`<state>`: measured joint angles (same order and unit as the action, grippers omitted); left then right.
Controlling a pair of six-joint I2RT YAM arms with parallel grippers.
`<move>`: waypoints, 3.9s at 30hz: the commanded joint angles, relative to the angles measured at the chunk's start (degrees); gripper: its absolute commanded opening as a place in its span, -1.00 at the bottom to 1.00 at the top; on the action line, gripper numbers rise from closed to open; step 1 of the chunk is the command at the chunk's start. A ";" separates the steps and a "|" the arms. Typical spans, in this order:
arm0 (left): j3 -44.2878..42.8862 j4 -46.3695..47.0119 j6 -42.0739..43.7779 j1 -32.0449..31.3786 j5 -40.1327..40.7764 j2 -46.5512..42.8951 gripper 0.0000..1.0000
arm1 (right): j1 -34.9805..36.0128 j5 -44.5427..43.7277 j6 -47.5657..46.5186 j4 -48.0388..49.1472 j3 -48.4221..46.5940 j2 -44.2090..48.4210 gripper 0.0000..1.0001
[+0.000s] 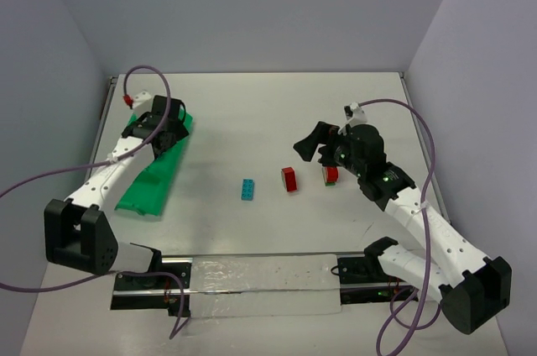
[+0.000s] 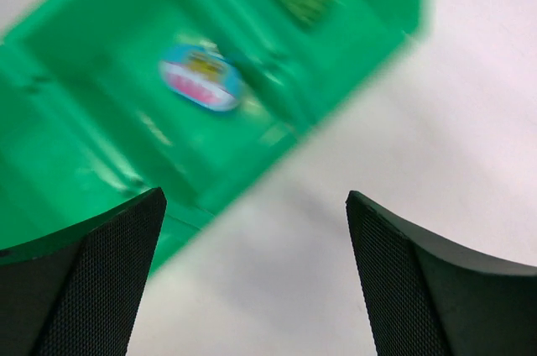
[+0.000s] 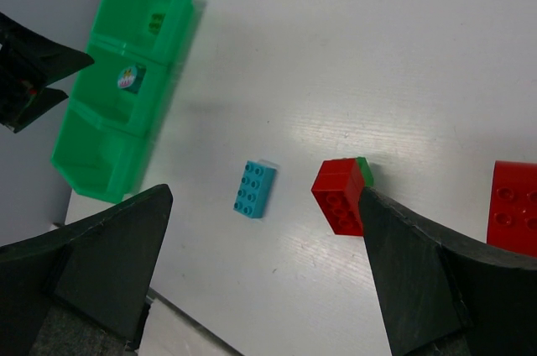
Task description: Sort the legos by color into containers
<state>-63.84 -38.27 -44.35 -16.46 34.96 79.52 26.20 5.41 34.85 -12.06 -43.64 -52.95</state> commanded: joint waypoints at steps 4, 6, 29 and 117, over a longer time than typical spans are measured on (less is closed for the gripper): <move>2.36 4.95 8.79 -16.22 -15.04 -1.81 0.90 | -0.33 -1.89 -0.98 0.21 0.78 1.08 1.00; 3.55 6.18 8.91 -21.00 -17.71 -1.00 0.91 | -0.35 -2.63 -1.18 -0.64 0.92 1.93 0.99; -0.29 10.99 3.96 -37.42 -12.59 21.98 0.33 | -0.36 -1.89 -2.12 -3.02 0.17 4.43 1.00; -2.97 3.05 7.15 -15.45 -23.63 -10.91 0.99 | 12.73 -14.70 -5.37 12.94 4.64 -21.19 -0.88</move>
<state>-66.24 -37.86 -40.83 -31.53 14.85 69.56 38.75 -8.62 28.58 1.28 -37.27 -81.27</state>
